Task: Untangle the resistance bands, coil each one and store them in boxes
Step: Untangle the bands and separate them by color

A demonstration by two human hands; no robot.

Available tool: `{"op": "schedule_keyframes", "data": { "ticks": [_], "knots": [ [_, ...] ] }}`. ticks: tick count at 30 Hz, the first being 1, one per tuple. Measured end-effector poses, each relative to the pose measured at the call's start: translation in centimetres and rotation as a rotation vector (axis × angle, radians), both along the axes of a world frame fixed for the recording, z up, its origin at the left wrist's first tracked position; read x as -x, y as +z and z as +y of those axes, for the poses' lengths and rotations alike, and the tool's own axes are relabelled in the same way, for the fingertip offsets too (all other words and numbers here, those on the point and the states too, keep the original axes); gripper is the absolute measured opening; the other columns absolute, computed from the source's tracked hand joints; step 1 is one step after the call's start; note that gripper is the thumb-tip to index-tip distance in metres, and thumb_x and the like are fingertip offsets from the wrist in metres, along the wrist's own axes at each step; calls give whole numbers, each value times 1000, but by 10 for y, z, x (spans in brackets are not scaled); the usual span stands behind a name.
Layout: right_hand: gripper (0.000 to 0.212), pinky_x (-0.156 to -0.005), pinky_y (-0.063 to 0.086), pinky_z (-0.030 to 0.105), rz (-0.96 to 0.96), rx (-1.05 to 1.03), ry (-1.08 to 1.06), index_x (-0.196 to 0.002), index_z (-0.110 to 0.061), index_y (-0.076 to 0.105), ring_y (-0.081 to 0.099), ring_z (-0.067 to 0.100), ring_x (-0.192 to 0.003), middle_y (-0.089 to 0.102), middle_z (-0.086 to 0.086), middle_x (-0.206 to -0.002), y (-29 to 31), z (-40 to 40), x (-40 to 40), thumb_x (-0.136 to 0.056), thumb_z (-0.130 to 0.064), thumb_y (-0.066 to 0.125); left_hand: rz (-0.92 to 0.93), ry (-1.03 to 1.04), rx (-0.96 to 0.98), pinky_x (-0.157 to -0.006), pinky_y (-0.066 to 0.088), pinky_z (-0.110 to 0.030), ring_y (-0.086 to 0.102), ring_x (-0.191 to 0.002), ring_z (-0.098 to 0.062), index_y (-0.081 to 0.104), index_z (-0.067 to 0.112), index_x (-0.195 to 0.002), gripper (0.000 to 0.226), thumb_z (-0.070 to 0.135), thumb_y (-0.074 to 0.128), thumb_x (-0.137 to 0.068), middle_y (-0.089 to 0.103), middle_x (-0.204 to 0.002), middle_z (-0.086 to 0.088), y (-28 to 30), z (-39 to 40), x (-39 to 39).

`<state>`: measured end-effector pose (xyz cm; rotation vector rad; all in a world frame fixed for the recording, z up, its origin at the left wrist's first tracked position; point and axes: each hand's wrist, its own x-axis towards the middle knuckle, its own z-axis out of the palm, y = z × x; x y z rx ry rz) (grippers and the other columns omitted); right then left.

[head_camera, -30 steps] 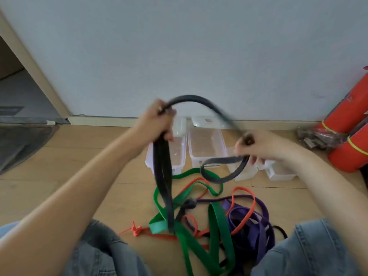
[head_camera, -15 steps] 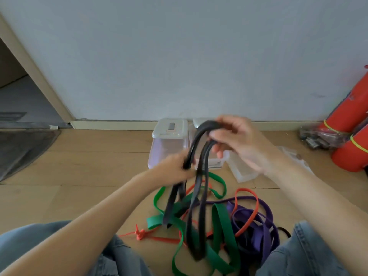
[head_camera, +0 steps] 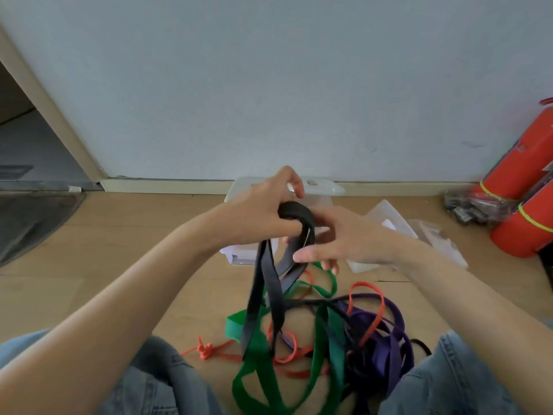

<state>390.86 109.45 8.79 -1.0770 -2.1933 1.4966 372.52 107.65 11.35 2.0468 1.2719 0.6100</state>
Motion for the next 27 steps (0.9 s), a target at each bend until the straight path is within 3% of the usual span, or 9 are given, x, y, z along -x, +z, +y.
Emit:
{"op": "schedule_keyframes", "data": {
  "ticks": [4,7,10,14,17,19,21,24,27],
  "knots": [
    [15,-39,43,17,309,65,-222,-88,-7,65,53,8,-42,67,0,-65,10,2,3,-88,3,54,-175,-52,283,-64,47,-20,56,-66,-6,45,27,-94,27,11,64,-83,66,-80,-1,-29,3,7],
    [27,-41,44,17,654,128,-283,-76,-13,70,55,9,-44,67,3,-66,20,8,-5,-87,3,50,223,-205,458,-80,46,-24,59,-88,-18,59,10,-95,9,12,61,-86,60,-88,0,-83,-8,8],
    [21,-44,44,20,793,69,-375,-79,-10,67,54,12,-47,65,5,-69,25,16,-19,-88,-1,51,313,-146,469,-66,42,-14,55,-75,-13,59,5,-85,5,9,57,-87,56,-76,1,-107,-10,12],
    [2,-48,51,19,56,-91,-463,-90,-9,60,60,8,-52,66,6,-77,15,23,-41,-89,-10,59,-81,215,303,-52,40,-11,45,-50,-1,45,18,-80,19,15,63,-88,45,-61,7,-58,10,34],
    [49,-79,55,27,-754,-29,-44,-125,-12,51,63,14,-97,60,7,-120,-6,20,-44,-84,-34,66,-263,224,257,-54,37,-15,42,-54,-3,45,21,-92,26,12,68,-82,43,-59,12,-19,8,43],
    [85,-100,41,32,-684,-75,-10,-144,-24,27,43,18,-129,34,-2,-148,-9,13,-34,-75,-48,70,-188,123,284,-61,41,-23,46,-64,-9,45,21,-101,31,4,62,-82,51,-70,3,-7,2,31],
    [102,-100,37,27,-312,-56,-115,-144,-39,20,40,3,-128,31,-16,-146,3,7,-23,-60,-59,74,-64,22,294,-63,45,-25,51,-73,-14,43,17,-107,33,1,56,-82,59,-89,-9,-6,-4,13],
    [67,-95,39,17,-176,-128,-4,-123,-33,51,51,-10,-111,57,-19,-124,7,7,-10,-64,-53,74,-13,-44,300,-60,44,-16,54,-77,-8,40,17,-114,37,4,56,-83,61,-99,-8,-15,-7,-2],
    [20,-71,47,32,-282,-216,64,-95,-9,65,62,15,-73,67,2,-78,0,2,1,-83,-24,68,-79,-93,355,-58,42,-10,54,-69,3,45,19,-109,36,9,59,-77,60,-86,6,-21,-1,6]
  ]
}}
